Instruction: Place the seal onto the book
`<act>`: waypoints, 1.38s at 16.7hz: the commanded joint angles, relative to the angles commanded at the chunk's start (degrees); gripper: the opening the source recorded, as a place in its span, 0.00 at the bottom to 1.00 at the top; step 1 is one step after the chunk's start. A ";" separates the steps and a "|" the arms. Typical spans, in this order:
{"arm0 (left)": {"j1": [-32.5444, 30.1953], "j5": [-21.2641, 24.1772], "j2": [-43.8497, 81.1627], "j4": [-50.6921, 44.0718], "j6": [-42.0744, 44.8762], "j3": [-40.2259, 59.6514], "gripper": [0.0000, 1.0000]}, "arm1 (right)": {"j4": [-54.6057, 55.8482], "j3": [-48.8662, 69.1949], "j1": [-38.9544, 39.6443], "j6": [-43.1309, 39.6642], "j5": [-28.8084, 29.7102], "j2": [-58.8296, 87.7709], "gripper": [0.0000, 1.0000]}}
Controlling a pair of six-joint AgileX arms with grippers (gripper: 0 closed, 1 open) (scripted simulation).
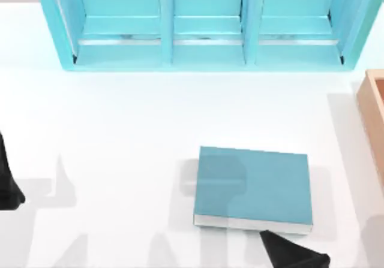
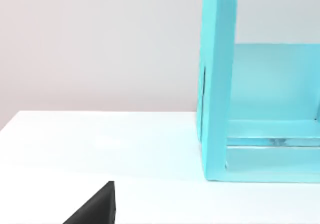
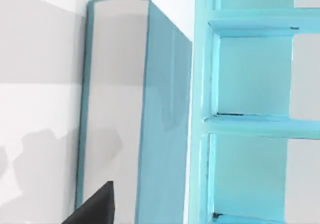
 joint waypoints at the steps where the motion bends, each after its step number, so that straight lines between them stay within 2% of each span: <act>1: 0.00 0.00 0.00 0.00 0.00 0.00 1.00 | -1.70 1.33 -1.40 0.26 -1.66 0.99 1.00; 4: 0.00 0.00 0.00 0.00 0.00 0.00 1.00 | -9.90 8.05 -9.13 1.52 -8.80 5.04 1.00; 6: 0.00 0.00 0.00 0.00 0.00 0.00 1.00 | -17.08 14.80 -17.23 2.75 -14.47 7.83 1.00; 9: 0.00 0.00 0.00 0.00 0.00 0.00 1.00 | -29.07 28.17 -33.82 5.40 -23.57 11.08 1.00; 14: 0.00 0.00 0.00 0.00 0.00 0.00 1.00 | -52.24 53.39 -69.45 12.57 -40.27 13.65 1.00; 17: 0.00 0.00 0.00 0.00 0.00 0.00 1.00 | -66.80 64.94 -88.11 17.21 -50.39 16.01 1.00; 20: 0.00 0.00 0.00 0.00 0.00 0.00 1.00 | -79.43 71.63 -101.48 20.33 -59.50 19.86 1.00; 23: 0.00 0.00 0.00 0.00 0.00 0.00 1.00 | -87.17 74.34 -109.40 21.55 -66.01 23.63 1.00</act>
